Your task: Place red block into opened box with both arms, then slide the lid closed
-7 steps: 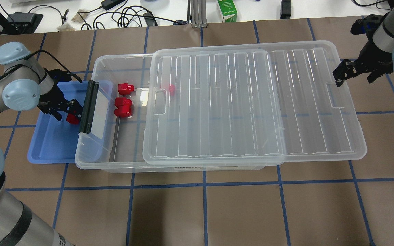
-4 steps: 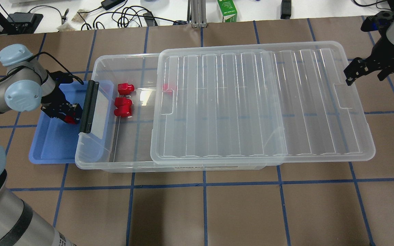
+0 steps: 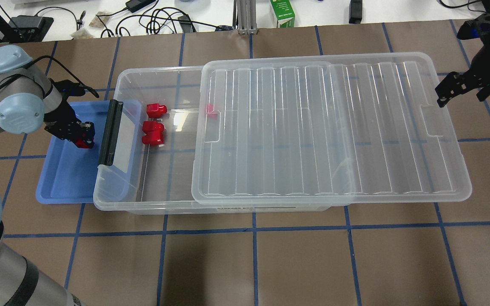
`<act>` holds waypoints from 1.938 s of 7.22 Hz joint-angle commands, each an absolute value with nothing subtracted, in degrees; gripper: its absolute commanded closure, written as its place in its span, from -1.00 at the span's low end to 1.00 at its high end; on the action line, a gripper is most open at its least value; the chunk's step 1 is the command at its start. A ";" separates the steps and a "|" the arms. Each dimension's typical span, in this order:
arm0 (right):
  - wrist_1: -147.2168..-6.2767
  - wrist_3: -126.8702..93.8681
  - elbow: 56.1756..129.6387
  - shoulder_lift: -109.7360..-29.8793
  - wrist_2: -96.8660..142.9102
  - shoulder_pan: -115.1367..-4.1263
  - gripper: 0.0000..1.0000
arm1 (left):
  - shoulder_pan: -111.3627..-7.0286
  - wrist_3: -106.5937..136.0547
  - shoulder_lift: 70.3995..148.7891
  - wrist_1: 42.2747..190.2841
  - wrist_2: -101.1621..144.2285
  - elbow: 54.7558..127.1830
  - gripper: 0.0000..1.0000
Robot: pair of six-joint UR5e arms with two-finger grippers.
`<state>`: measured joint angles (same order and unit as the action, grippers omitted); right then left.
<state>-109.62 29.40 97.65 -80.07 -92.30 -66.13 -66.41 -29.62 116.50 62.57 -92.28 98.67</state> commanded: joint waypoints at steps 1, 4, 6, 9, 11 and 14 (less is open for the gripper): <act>-108.55 29.36 96.95 -80.42 -92.46 -66.09 -1.00 | -66.53 -29.62 112.08 65.90 -92.37 98.35 1.00; -89.11 28.31 83.29 -84.36 -92.46 -66.27 -1.00 | -66.80 -29.62 103.73 81.67 -92.20 91.00 1.00; -81.59 24.72 78.15 -87.35 -92.02 -66.97 -1.00 | -68.28 -29.18 100.13 87.09 -91.67 88.59 1.00; -81.39 18.58 78.66 -88.07 -91.67 -71.87 -1.00 | -76.08 -22.53 97.56 87.63 -89.49 89.21 1.00; -81.65 7.43 78.84 -87.72 -91.68 -80.73 -1.00 | -81.19 -17.25 97.65 87.45 -88.24 90.17 1.00; -84.71 -5.72 79.54 -85.09 -92.20 -88.68 -1.00 | -84.11 -11.44 99.75 81.76 -87.98 94.46 1.00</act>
